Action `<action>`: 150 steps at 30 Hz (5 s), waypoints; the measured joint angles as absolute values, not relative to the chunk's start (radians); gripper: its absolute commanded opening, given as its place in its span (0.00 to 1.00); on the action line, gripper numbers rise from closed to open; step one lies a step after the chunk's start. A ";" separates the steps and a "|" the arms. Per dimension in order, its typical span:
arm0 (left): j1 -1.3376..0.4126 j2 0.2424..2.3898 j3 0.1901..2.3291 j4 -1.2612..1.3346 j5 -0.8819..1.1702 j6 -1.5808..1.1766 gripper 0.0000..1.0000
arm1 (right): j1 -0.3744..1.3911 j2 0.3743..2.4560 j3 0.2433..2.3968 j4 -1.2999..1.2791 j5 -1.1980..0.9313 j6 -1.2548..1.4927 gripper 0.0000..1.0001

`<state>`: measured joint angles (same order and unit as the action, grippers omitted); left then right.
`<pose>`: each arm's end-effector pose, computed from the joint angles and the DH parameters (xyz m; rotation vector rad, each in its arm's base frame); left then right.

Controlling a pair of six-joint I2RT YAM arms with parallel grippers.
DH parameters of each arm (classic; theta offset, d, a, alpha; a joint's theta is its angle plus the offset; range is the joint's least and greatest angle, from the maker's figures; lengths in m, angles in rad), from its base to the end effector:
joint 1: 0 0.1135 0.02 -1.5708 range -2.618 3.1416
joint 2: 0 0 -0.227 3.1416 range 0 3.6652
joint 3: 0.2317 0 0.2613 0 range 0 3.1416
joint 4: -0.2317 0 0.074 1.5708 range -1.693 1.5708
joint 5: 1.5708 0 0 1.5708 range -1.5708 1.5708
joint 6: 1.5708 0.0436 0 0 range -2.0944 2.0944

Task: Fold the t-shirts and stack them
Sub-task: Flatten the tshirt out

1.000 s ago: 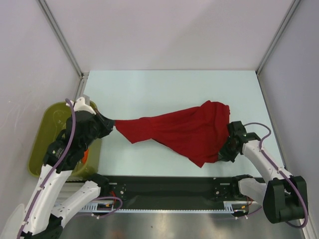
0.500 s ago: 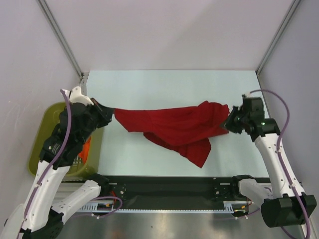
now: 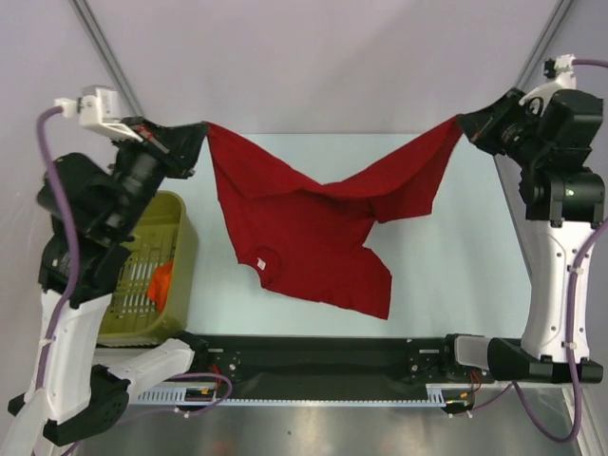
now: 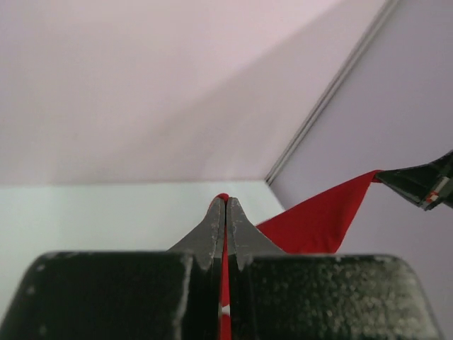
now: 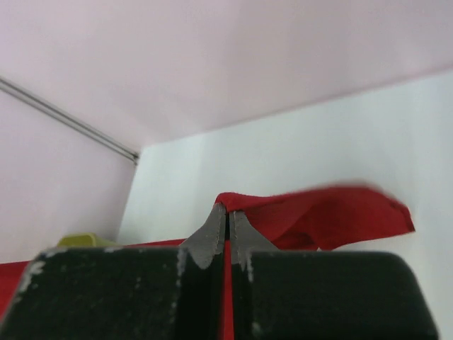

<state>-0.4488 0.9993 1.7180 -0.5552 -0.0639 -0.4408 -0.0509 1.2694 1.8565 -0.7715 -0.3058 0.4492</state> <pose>0.1499 -0.0691 0.5362 -0.0485 1.4425 -0.6897 0.2451 0.0007 0.4999 0.2179 1.7664 0.5568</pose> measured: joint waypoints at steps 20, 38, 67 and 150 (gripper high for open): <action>-0.449 0.700 2.014 -0.418 0.086 -0.288 0.00 | -0.050 0.762 1.943 -0.497 -0.381 0.473 0.00; -0.404 1.592 1.545 -0.167 0.039 -0.300 0.00 | -0.084 1.271 1.164 -0.208 -0.246 0.393 0.00; -0.179 2.391 2.257 -0.051 0.209 -0.479 0.00 | -0.210 2.130 1.729 -0.204 -0.417 0.430 0.00; -0.144 2.433 2.112 0.170 0.282 -0.511 0.00 | -0.177 2.218 1.804 -0.115 -0.332 0.429 0.00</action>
<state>-0.1444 2.4332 2.1124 0.1703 0.2817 -0.5110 -0.1772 2.2185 1.8038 -0.1154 -0.3317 0.4290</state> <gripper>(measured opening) 0.006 0.018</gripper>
